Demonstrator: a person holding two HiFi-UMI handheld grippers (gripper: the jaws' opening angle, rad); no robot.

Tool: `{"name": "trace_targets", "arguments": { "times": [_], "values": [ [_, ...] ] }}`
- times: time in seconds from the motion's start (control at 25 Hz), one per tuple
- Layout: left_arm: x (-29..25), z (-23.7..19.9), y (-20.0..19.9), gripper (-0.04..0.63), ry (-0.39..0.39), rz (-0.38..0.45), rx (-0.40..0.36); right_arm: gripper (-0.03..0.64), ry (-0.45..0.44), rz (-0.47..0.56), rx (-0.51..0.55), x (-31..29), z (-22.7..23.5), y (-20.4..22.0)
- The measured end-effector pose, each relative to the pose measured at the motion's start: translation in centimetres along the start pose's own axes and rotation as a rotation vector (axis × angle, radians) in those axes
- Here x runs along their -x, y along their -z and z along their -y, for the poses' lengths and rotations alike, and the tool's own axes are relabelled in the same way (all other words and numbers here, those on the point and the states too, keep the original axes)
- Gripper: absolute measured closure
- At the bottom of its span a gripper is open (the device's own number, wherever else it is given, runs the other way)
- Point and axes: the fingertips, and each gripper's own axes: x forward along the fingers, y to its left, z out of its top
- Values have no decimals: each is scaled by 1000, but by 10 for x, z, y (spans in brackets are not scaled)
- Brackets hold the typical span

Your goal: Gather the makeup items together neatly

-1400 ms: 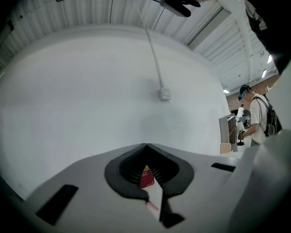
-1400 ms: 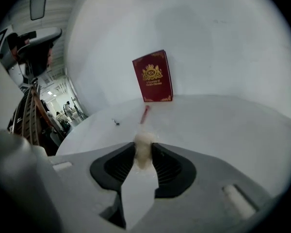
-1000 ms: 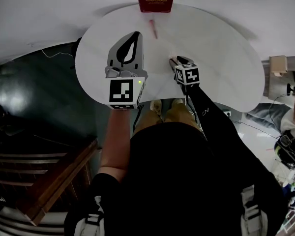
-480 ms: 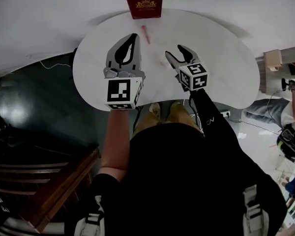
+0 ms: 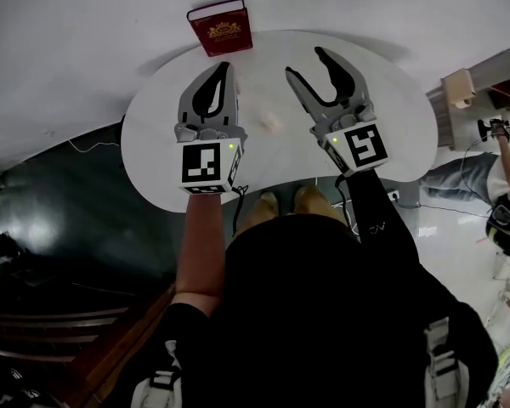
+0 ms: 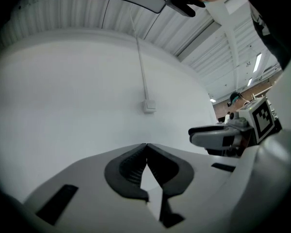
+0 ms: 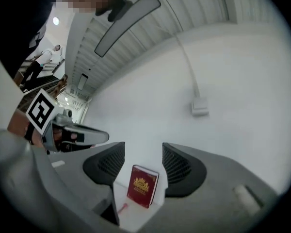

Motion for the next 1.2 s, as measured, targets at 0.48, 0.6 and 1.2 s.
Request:
{"name": "trace_targets", "arguments": {
  "times": [0.48, 0.6, 1.2],
  "values": [
    [6, 17, -10, 588, -21, 12, -35, 379, -19, 95, -29, 11, 1, -25],
    [20, 10, -7, 588, -64, -1, -50, 379, -73, 107, -49, 2, -14, -28],
    [124, -70, -2, 588, -429, -60, -90, 380, -397, 79, -156, -41, -116, -4]
  ]
}}
